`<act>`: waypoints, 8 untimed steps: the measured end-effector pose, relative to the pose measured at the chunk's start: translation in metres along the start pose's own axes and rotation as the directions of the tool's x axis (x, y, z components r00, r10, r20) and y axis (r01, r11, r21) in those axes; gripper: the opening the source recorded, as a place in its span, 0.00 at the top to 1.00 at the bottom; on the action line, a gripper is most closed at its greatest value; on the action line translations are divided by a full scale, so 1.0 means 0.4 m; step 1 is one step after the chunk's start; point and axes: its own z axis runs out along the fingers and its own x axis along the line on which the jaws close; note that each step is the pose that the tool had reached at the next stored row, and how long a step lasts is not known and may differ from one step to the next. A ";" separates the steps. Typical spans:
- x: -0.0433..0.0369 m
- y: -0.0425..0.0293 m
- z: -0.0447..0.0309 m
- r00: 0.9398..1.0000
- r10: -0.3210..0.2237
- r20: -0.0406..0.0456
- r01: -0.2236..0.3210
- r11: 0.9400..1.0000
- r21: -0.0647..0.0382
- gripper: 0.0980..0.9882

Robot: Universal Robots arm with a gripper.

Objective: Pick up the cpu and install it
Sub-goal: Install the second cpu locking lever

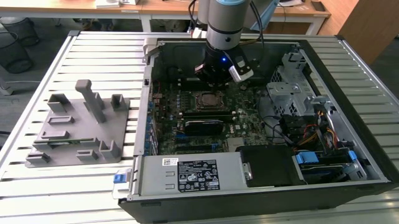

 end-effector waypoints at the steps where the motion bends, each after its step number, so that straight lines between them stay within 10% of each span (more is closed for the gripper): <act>1: 0.000 -0.001 0.000 1.000 0.000 0.000 0.000 1.000 0.000 0.99; 8: 0.000 -0.006 -0.009 1.000 0.000 0.000 0.000 1.000 0.000 0.99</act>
